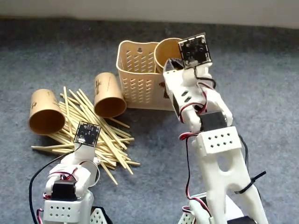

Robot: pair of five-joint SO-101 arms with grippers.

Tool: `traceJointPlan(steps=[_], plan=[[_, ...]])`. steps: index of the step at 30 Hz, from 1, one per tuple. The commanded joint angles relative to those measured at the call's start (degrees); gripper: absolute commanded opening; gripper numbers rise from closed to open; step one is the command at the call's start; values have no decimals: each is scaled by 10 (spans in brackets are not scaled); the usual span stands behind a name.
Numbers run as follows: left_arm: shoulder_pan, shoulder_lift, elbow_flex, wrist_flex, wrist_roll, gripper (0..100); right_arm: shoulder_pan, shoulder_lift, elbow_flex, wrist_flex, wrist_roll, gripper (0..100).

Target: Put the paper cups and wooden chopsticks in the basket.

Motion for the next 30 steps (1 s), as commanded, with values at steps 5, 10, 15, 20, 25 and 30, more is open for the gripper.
traceJointPlan(steps=[5, 10, 15, 20, 25, 30], plan=[[6, -10, 12, 4, -4, 16, -1, -2, 42, 0, -9, 5], [6, -10, 12, 4, -4, 16, -1, -2, 71, -59, -9, 5], [6, -10, 12, 4, -4, 16, -2, -8, 100, -131, -8, 5], [7, -9, 12, 3, -4, 16, -1, -32, 93, -113, -7, 5], [7, -9, 12, 3, -4, 16, -2, -116, 97, -113, -7, 5], [7, -9, 12, 3, -4, 16, 0, -189, 114, -85, -6, 5]])
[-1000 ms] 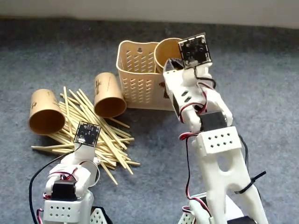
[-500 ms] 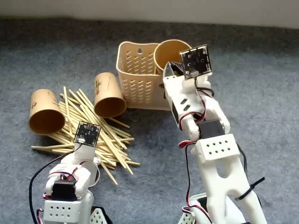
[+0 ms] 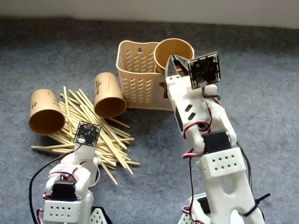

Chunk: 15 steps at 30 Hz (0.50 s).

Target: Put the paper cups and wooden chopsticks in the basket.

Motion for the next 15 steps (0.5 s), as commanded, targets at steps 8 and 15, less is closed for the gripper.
traceJointPlan(steps=[8, 15], plan=[[7, -9, 12, 3, -4, 16, 11, -192, 65, 126, -3, 5], [7, -9, 12, 3, -4, 16, 17, -376, 206, 138, -4, 5]])
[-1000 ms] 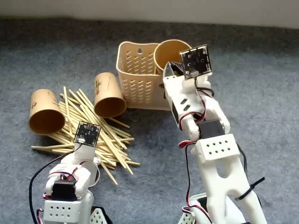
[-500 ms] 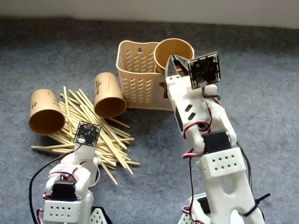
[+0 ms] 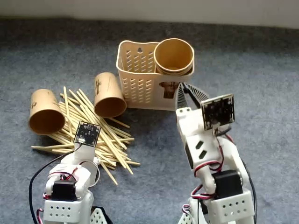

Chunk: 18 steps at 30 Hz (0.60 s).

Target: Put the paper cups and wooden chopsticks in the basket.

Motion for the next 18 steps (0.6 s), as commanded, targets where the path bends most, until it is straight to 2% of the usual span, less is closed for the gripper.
traceJointPlan(steps=[1, 9, 18], plan=[[7, -9, 12, 3, -4, 16, 6, -95, 61, 2, -4, 5], [7, -9, 11, 3, -4, 16, 7, -263, 212, 1, -5, 5], [7, -9, 11, 3, -4, 16, 6, -267, 263, 0, -45, 5]])
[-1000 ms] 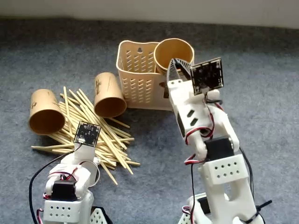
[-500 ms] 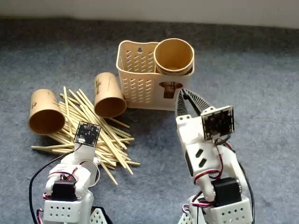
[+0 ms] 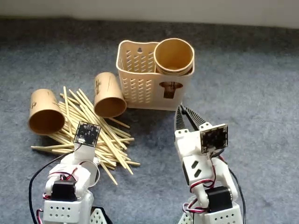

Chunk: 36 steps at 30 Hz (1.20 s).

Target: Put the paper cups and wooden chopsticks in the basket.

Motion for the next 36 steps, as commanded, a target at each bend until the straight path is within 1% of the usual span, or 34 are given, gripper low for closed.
traceJointPlan(steps=[1, 6, 12, 15, 21, 28, 36], plan=[[7, -9, 11, 3, -4, 16, 4, -7, -2, 0, -9, 5], [7, -9, 11, 3, -4, 16, 1, -7, 1, 0, -9, 6], [7, -9, 11, 3, -4, 16, -43, -8, 2, 1, -9, 6], [7, -9, 11, 3, -4, 16, -45, -8, 1, 1, -9, 6], [7, -9, 11, 3, -4, 16, -44, -8, 26, 18, -4, 6], [7, -9, 11, 3, -4, 16, 8, -8, 72, 31, -4, 6], [7, -9, 11, 3, -5, 14, 8, -8, 93, 31, -4, 6]])
